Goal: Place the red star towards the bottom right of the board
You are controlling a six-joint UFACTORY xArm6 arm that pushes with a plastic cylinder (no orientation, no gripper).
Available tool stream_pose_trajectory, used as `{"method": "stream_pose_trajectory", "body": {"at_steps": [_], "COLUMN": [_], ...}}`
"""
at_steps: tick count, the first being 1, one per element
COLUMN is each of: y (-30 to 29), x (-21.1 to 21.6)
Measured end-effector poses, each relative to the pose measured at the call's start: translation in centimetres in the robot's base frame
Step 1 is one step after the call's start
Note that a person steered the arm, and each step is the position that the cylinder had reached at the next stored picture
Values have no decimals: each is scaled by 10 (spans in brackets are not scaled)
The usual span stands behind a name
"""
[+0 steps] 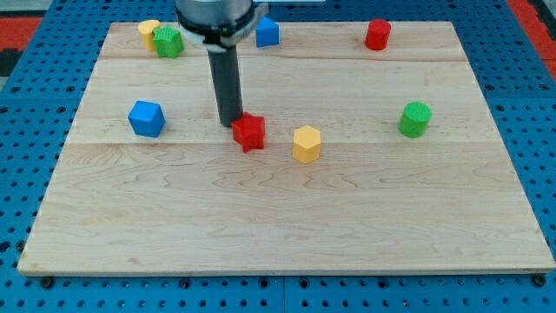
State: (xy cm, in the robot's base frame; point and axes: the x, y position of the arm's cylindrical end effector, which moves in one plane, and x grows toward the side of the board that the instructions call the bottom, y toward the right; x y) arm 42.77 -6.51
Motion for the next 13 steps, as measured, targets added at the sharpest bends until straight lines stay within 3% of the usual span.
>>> {"method": "stream_pose_trajectory", "body": {"at_steps": [1,2,3,4,5,6,7,8,9,10,11,13], "y": [3,12,-10,-5,62,136,157,157,161,208,208,209], "x": [43,35,-10,-16,45,69,95,60,56,75,95,80]}}
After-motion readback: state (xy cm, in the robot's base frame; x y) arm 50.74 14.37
